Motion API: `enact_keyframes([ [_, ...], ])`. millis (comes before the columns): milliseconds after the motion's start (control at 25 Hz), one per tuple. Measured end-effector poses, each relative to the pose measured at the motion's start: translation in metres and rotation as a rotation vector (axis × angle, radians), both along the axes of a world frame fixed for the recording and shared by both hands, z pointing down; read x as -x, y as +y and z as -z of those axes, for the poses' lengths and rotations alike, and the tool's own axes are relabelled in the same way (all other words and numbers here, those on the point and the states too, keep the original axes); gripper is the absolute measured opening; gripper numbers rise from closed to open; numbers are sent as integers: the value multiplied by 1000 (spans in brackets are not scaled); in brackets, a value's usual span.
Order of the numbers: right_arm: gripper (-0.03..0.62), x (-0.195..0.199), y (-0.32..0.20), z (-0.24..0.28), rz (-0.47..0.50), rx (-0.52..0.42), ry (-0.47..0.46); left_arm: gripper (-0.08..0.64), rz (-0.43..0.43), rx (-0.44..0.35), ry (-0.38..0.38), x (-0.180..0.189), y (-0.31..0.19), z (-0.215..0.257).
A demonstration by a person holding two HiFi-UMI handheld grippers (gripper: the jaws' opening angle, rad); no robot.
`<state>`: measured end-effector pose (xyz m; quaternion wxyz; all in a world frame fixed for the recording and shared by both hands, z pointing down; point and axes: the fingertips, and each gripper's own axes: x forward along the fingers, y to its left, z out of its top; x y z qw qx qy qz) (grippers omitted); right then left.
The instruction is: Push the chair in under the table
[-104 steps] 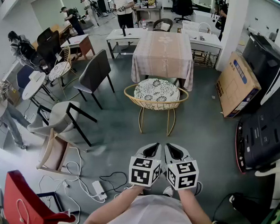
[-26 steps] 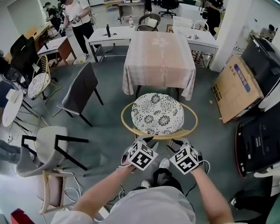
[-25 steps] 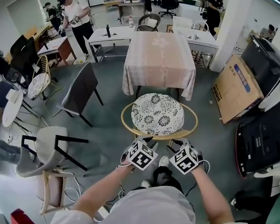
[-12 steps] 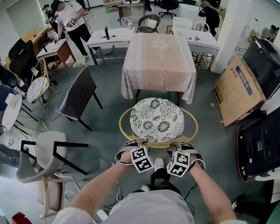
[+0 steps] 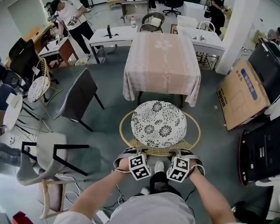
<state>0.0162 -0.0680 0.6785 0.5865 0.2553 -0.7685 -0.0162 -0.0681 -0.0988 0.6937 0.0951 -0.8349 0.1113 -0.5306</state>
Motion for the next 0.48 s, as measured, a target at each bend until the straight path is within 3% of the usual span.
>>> enact_keyframes([
  [480,84,-16,-63,2,-31,-9,-24,137,47,26,-36,-17,-65,1],
])
